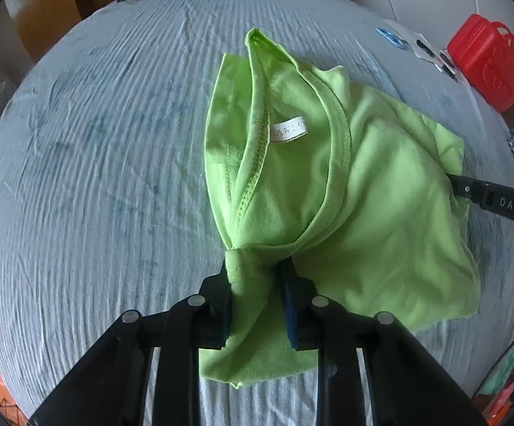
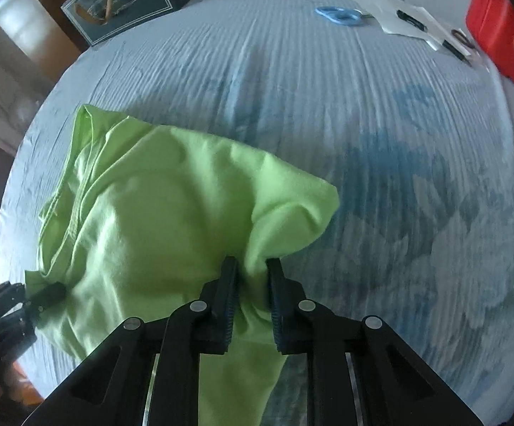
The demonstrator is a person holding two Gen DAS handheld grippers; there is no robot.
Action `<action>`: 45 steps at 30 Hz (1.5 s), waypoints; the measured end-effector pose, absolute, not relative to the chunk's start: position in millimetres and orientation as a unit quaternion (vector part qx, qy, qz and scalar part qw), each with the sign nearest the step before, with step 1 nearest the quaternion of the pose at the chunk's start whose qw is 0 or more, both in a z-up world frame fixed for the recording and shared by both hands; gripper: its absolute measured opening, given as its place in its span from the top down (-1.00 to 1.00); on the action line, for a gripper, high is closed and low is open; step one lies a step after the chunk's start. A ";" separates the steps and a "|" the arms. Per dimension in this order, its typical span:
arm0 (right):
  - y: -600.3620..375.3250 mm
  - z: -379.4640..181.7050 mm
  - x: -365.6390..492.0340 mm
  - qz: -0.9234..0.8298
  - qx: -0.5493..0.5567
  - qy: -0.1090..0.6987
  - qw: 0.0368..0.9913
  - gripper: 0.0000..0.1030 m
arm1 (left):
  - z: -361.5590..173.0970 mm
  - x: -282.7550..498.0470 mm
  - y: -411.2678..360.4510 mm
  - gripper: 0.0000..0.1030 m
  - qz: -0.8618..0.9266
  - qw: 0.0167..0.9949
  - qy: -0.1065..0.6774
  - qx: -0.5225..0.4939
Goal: Fold clothes
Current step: 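Grasp the bundle's collar edge with the left gripper while the right gripper grasps its side, then lift the folded shirt with both grippers and carry it toward the clothes stack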
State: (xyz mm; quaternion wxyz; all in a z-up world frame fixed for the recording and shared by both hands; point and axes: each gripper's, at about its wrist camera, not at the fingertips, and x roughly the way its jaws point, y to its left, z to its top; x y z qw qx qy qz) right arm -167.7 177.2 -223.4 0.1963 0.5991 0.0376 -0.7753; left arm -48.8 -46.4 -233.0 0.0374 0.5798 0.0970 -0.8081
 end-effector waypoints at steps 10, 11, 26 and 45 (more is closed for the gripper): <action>180.9 -225.2 -161.2 -0.781 0.588 0.057 0.203 0.67 | -227.6 -47.0 -48.1 0.56 -0.806 0.040 0.130 0.576; 179.6 -224.6 -160.8 -0.782 0.586 0.063 0.202 0.67 | -226.9 -46.7 -48.4 0.59 -0.806 0.041 0.135 0.575; 221.3 -123.3 -150.0 -0.845 0.488 0.060 0.211 0.84 | -145.2 -52.8 -2.6 0.79 -0.853 -0.010 0.127 0.505; 476.8 -16.7 -177.8 -0.904 0.412 0.006 0.109 0.84 | -47.8 -146.0 258.8 0.79 -0.881 -0.172 0.013 0.440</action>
